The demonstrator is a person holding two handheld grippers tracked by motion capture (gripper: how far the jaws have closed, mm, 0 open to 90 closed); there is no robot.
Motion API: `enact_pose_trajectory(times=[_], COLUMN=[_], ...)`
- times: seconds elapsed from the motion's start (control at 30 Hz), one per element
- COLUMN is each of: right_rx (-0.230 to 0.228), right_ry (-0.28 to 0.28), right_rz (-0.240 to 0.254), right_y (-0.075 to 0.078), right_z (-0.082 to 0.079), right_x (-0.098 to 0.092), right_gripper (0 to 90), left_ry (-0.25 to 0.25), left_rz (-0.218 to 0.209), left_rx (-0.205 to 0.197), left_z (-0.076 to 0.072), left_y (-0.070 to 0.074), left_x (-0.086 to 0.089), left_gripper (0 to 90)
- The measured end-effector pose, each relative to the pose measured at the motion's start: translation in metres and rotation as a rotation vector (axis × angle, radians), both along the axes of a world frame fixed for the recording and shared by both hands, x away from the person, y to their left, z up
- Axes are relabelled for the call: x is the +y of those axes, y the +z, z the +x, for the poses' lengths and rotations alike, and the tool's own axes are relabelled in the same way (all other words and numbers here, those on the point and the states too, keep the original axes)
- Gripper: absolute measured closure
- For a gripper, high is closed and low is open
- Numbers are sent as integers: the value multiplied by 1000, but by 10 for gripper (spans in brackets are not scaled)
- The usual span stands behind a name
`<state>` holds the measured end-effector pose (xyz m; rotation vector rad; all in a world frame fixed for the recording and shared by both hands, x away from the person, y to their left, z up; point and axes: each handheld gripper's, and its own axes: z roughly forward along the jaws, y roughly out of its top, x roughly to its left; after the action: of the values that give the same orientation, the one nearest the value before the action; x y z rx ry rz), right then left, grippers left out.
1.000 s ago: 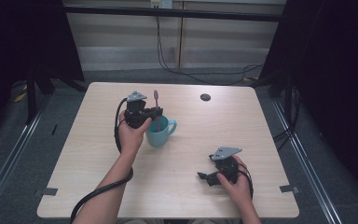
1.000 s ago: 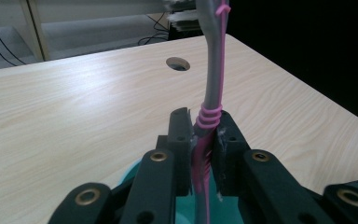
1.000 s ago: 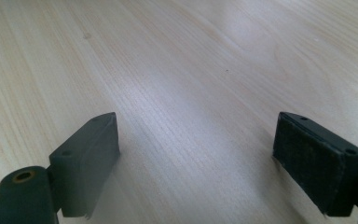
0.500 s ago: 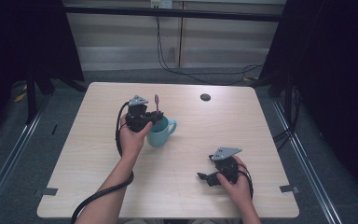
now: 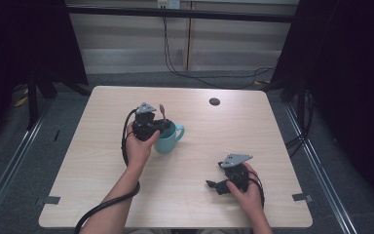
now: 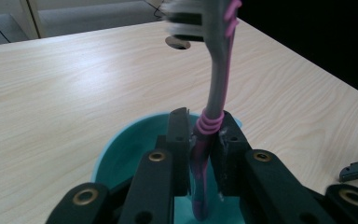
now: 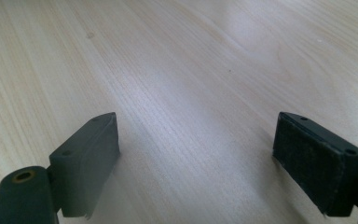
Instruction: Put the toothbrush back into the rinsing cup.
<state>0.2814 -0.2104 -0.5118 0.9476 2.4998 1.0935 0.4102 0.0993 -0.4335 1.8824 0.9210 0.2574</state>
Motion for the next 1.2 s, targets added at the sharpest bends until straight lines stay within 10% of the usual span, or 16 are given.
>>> enact_pose_trajectory(times=[0.37, 0.83, 1.2], right_rx=[-2, 0, 0], right_ry=[1, 2, 2], right_rz=[-2, 0, 0], right_y=[0, 0, 0], right_z=[0, 0, 0], right_x=[0, 0, 0], right_gripper=[139, 140, 140], left_ry=[1, 8, -3], left_rz=[7, 46, 36], left_rx=[-11, -54, -45], left_z=[-3, -5, -14], left_y=[1, 5, 10], left_x=[-1, -1, 3], left_gripper=[735, 345, 330])
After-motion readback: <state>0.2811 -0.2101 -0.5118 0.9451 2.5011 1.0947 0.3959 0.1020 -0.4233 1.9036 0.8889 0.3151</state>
